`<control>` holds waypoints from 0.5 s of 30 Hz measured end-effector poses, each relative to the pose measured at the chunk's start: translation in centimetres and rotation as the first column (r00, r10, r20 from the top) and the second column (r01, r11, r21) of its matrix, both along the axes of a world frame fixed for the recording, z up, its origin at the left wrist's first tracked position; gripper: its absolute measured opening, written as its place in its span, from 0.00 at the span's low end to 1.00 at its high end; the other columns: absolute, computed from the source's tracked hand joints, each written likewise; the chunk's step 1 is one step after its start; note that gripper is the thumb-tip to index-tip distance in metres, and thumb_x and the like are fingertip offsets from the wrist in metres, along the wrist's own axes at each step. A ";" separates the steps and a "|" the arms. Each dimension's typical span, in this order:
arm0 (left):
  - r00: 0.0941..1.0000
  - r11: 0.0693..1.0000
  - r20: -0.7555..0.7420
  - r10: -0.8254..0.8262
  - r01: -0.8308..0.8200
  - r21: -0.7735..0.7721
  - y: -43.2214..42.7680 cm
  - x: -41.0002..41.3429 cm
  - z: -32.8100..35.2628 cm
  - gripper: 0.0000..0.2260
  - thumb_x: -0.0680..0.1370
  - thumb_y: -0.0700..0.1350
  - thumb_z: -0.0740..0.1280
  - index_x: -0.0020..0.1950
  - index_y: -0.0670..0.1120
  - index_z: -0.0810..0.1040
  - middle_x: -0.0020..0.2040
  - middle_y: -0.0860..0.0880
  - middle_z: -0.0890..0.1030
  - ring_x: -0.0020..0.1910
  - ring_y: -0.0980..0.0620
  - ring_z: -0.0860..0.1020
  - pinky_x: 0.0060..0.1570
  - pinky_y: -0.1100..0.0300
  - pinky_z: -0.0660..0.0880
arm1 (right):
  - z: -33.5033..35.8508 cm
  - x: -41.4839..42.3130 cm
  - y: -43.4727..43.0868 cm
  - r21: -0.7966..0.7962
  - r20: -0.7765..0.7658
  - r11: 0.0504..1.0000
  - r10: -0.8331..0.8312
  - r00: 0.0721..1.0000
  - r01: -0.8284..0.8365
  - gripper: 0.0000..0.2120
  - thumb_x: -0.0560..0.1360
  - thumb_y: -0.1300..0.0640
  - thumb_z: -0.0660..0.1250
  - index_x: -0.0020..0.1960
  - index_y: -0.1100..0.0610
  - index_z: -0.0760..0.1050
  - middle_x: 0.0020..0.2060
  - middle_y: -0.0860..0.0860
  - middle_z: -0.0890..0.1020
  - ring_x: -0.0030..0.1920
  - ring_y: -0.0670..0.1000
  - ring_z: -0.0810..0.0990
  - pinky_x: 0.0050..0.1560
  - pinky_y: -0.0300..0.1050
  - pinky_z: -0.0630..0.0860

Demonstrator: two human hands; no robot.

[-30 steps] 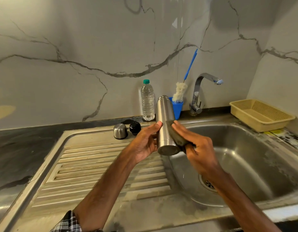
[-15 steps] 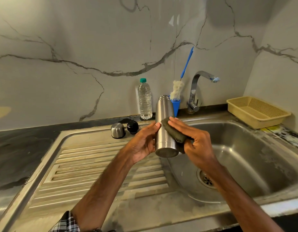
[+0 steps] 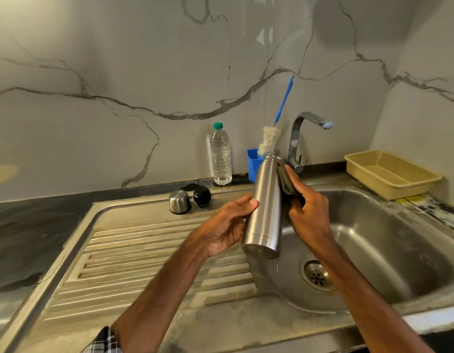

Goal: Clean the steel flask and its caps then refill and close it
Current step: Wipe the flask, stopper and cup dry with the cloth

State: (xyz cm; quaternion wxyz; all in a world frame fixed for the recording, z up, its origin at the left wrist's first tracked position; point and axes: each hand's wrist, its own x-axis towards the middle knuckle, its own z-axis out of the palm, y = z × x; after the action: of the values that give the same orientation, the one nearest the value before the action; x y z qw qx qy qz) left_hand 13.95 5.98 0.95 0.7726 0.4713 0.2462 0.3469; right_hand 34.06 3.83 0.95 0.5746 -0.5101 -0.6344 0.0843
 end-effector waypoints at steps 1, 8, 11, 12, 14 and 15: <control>1.000 1.000 0.015 -0.002 0.002 0.004 0.0 0.1 0.1 0.26 0.77 0.48 0.72 0.73 0.43 0.74 0.63 0.41 0.79 0.57 0.46 0.81 0.60 0.52 0.80 | -0.1 0.0 -0.2 0.044 0.043 0.998 0.031 0.999 -0.033 0.39 0.70 0.80 0.62 0.74 0.50 0.67 0.68 0.44 0.74 0.66 0.42 0.75 0.68 0.46 0.73; 0.998 0.998 0.036 -0.059 0.058 0.034 -0.1 -0.1 0.3 0.24 0.80 0.44 0.66 0.77 0.47 0.70 0.65 0.42 0.79 0.57 0.48 0.82 0.56 0.55 0.81 | 0.1 0.2 0.2 0.063 0.072 0.997 0.039 0.997 -0.043 0.37 0.70 0.79 0.62 0.73 0.52 0.70 0.70 0.49 0.75 0.67 0.42 0.74 0.67 0.35 0.71; 0.997 0.996 -0.003 -0.072 0.072 0.052 0.2 0.1 0.2 0.27 0.79 0.45 0.69 0.78 0.49 0.69 0.68 0.41 0.77 0.59 0.47 0.80 0.59 0.53 0.81 | 0.2 0.6 0.4 0.052 0.066 0.998 -0.050 0.997 0.047 0.37 0.71 0.78 0.62 0.75 0.53 0.68 0.69 0.54 0.76 0.64 0.46 0.76 0.66 0.39 0.72; 0.997 0.995 -0.015 -0.077 0.078 0.062 0.4 0.0 0.0 0.27 0.79 0.45 0.69 0.78 0.50 0.68 0.71 0.39 0.75 0.62 0.45 0.79 0.62 0.51 0.79 | 0.1 0.5 0.1 0.085 0.117 0.996 -0.023 0.993 0.013 0.37 0.70 0.79 0.62 0.74 0.54 0.70 0.71 0.52 0.75 0.69 0.48 0.74 0.70 0.44 0.70; 0.995 0.993 -0.036 -0.089 0.091 0.075 0.7 -0.1 -0.3 0.27 0.80 0.46 0.69 0.79 0.51 0.67 0.75 0.38 0.71 0.65 0.43 0.76 0.66 0.48 0.76 | 0.0 0.4 -0.4 0.133 0.214 0.985 0.077 0.974 -0.107 0.38 0.66 0.81 0.61 0.71 0.57 0.74 0.72 0.49 0.74 0.75 0.48 0.67 0.75 0.48 0.64; 0.994 0.992 -0.044 -0.097 0.101 0.079 0.8 -0.2 -0.3 0.27 0.80 0.46 0.69 0.79 0.51 0.67 0.75 0.37 0.71 0.66 0.43 0.75 0.66 0.48 0.76 | 0.1 0.5 -0.4 0.138 0.237 0.981 0.099 0.967 -0.134 0.38 0.64 0.81 0.60 0.70 0.57 0.75 0.71 0.48 0.74 0.76 0.47 0.66 0.76 0.48 0.63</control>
State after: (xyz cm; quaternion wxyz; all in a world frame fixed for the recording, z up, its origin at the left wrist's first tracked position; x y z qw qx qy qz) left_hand 13.77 6.73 0.61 0.7641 0.5207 0.2238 0.3083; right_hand 34.55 3.44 1.08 0.5294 -0.4324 -0.7299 0.0098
